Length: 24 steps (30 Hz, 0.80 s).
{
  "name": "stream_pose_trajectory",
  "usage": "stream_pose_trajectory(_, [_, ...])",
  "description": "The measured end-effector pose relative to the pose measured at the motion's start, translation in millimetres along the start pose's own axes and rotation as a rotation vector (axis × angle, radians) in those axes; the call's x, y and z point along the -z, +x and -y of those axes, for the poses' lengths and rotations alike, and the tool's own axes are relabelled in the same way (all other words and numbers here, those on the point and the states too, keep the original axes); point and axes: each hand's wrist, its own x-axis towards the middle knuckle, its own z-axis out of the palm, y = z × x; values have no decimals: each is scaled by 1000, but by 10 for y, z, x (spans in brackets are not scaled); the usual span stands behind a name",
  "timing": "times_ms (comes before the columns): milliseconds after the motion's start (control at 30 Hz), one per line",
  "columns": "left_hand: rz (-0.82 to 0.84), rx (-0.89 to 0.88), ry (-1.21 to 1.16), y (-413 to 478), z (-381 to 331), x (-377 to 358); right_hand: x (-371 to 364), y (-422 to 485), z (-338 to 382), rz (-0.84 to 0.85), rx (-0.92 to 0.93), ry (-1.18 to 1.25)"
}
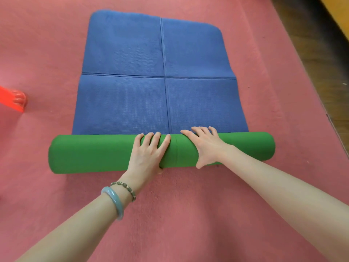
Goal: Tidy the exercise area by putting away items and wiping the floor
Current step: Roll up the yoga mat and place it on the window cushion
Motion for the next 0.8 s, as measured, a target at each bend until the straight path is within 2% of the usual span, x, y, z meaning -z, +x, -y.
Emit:
stream_pose_trajectory(100, [75,-4,12,100,61,92,13,-147,79,-50,-59,-64])
stream_pose_trajectory(233, [213,-37,-3,307,148,227,-198,-383,162,-191,-204,-22])
stream_pose_trajectory(333, [261,-47,-65,443,221,278,-262,-359,209,-191,-273,-37])
stream_pose_trajectory(500, [381,-43,-175,677,352,351,-178,-80,66,-159,-245,-141])
stream_pose_trajectory(600, [305,-68,-213,690,407,393,-108,65,-45,-161,-188,-108])
stream_pose_trajectory(733, [-37,-65,-76,344,361,255,20,167,-132,-89,-144,-78])
stream_pose_trajectory(800, [8,-43,7,233,308,194,77,221,-177,-50,-113,-70])
